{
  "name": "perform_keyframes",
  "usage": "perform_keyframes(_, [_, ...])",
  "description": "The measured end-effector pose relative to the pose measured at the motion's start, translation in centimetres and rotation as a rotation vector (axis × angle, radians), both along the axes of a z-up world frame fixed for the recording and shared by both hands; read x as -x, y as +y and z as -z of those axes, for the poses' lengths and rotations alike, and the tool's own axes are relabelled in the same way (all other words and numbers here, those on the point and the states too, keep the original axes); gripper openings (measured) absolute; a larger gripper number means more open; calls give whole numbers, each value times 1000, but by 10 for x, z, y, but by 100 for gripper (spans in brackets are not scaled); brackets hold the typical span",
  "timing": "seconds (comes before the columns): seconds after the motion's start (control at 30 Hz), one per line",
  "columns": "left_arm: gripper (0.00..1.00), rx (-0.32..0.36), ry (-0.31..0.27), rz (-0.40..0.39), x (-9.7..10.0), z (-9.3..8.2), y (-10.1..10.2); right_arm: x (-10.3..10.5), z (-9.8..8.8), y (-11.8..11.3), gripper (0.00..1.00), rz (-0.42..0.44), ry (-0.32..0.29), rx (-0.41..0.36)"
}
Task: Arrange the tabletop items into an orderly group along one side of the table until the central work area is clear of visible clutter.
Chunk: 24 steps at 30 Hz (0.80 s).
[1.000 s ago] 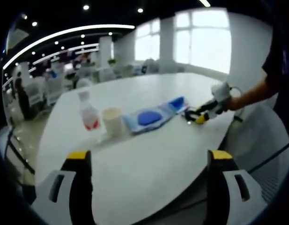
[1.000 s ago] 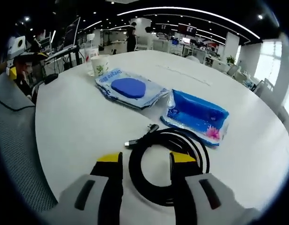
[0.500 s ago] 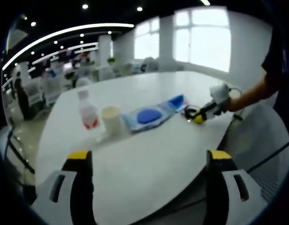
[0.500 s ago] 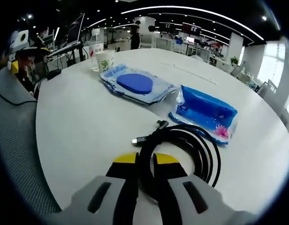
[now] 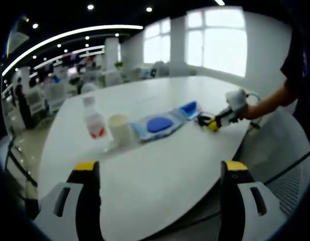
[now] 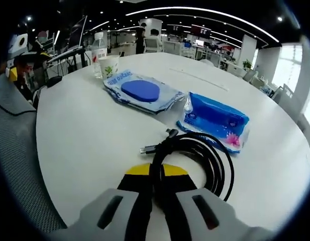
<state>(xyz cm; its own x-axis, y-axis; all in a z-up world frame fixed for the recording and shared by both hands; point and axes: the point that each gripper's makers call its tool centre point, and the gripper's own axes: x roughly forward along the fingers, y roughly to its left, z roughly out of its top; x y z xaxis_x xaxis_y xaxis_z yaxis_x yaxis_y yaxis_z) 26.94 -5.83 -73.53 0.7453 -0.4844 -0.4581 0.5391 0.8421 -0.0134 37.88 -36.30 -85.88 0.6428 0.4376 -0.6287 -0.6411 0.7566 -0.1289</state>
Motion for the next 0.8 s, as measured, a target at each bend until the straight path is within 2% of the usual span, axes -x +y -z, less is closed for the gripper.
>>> perform_keyframes(0.27, [97, 0, 3, 4, 1, 0, -1, -3, -24, -4, 3, 31, -64, -13])
perform_keyframes(0.63, [97, 1, 4, 6, 1, 0, -2, -1, -52, 3, 3, 13, -141, -19])
perform_keyframes(0.8, [97, 0, 4, 9, 1, 1, -2, 0, -60, 12, 3, -25, -163, -12])
